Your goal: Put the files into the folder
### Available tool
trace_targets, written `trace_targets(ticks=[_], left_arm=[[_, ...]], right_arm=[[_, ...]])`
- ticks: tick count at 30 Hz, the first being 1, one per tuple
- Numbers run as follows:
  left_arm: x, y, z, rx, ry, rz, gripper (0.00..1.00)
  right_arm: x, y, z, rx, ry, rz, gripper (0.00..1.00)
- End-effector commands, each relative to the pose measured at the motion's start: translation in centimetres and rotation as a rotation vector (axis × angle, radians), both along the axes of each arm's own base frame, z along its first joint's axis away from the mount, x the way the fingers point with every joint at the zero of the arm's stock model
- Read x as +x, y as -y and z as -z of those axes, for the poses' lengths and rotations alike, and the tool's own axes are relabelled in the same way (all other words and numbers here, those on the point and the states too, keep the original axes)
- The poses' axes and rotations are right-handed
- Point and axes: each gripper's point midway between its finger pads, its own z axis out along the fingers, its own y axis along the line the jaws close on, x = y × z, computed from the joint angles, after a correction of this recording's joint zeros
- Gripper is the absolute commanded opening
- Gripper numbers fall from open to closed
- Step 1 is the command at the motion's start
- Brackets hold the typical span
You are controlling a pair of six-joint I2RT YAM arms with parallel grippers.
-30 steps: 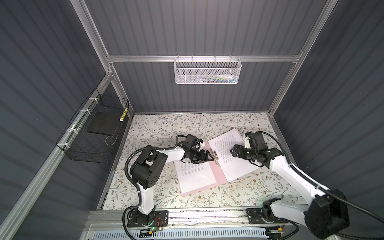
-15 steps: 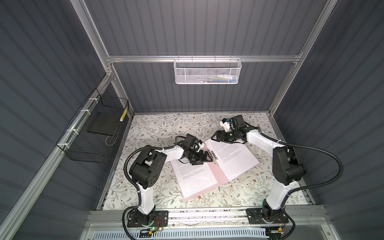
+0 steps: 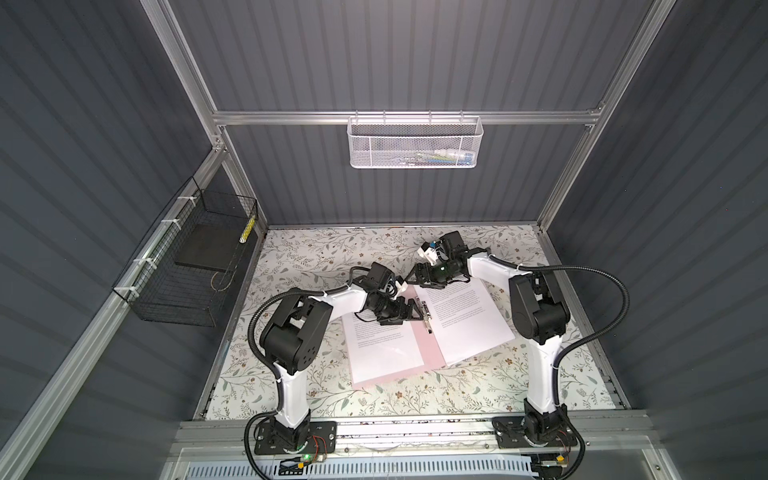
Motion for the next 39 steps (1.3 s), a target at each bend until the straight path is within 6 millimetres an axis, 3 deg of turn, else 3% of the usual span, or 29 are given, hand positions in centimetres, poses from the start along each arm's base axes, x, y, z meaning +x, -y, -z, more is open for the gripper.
trace_targets(ticks=[1, 14, 24, 30, 39], left_arm=[[-0.5, -2.0, 3.0, 0.119, -0.038, -0.016, 0.92], [0.0, -2.0, 2.7, 0.118, -0.028, -0.028, 0.92], [0.3, -2.3, 3.2, 0.123, -0.036, -0.042, 0.92], [0.3, -2.5, 3.6, 0.127, -0.042, -0.05, 0.92], [0.5, -2.1, 2.6, 0.08, -0.033, -0.049, 0.92]], right_arm=[[-1.2, -0.6, 0.6, 0.013, -0.055, -0.031, 0.87], [-3.6, -1.8, 2.1, 0.073, -0.141, -0.064, 0.85], [-4.9, -2.6, -1.7, 0.207, -0.156, -0.084, 0.84], [-6.7, -2.4, -4.7, 0.269, -0.141, -0.088, 0.84], [-9.8, -1.0, -4.8, 0.279, -0.165, -0.022, 0.85]])
